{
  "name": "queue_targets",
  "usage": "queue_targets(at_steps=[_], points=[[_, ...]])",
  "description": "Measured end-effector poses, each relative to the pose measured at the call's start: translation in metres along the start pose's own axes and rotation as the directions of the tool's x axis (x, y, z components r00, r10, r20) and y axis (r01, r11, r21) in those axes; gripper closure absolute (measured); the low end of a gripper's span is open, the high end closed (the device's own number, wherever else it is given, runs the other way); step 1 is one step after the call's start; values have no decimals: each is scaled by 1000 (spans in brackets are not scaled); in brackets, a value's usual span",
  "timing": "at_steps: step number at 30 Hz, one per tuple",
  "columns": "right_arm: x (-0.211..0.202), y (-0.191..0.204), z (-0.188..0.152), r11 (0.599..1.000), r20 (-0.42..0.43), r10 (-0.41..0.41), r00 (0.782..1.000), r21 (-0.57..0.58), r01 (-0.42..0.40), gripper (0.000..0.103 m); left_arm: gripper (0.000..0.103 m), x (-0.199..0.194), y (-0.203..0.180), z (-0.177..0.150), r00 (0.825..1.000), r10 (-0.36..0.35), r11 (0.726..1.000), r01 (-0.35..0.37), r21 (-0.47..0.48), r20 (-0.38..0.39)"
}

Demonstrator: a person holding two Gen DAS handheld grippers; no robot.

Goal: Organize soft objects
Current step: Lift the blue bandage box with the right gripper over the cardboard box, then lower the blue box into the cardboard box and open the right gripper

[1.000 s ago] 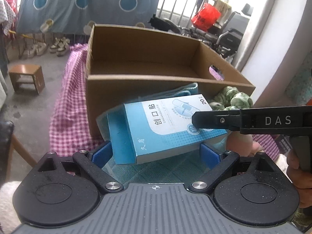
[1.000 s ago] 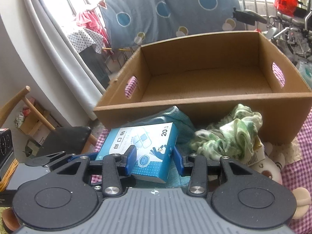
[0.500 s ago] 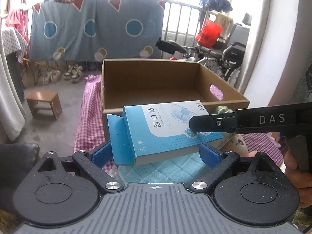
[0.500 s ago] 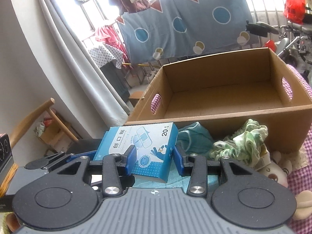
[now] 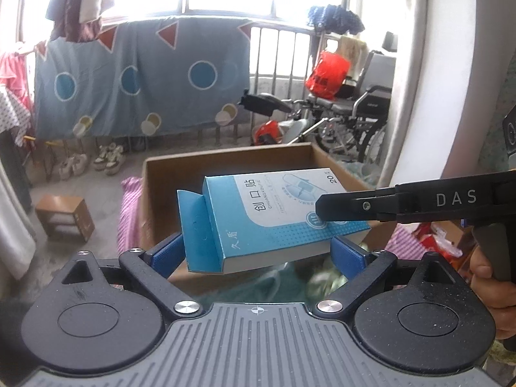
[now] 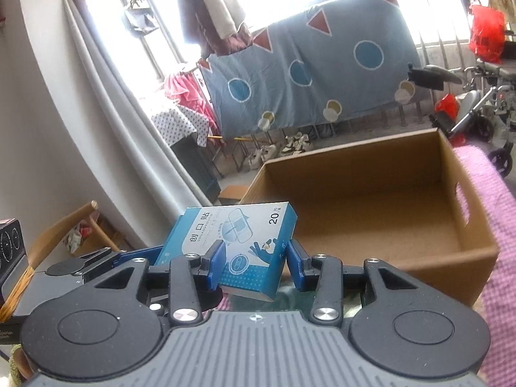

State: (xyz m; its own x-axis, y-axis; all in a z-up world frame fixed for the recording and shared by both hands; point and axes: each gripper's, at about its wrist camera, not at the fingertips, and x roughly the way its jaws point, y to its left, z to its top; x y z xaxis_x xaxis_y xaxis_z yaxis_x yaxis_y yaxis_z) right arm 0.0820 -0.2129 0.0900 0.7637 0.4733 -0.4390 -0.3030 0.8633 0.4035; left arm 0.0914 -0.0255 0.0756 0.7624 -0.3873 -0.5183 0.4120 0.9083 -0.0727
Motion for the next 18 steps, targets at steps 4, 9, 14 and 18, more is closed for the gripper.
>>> queue_targets(at_steps=[4,9,14,18], points=[[5,-28,22,1000,-20,-21,1000,12,21,58,7,32,-7,14,999,-38,999,38,-1,-20],[29,-72,42,996,-102,-67,992,49,72,59,7,78,-17,20,993,-90,995,87,-38,-78],[55,-114,44,988,-212,-123,970,61,138,59,7,123,-22,19,978,-145,987,133,-86,-149],[70,-133,46,980,-280,-175,944,39,193,59,7,154,-25,12,948,-198,976,167,-139,-251]])
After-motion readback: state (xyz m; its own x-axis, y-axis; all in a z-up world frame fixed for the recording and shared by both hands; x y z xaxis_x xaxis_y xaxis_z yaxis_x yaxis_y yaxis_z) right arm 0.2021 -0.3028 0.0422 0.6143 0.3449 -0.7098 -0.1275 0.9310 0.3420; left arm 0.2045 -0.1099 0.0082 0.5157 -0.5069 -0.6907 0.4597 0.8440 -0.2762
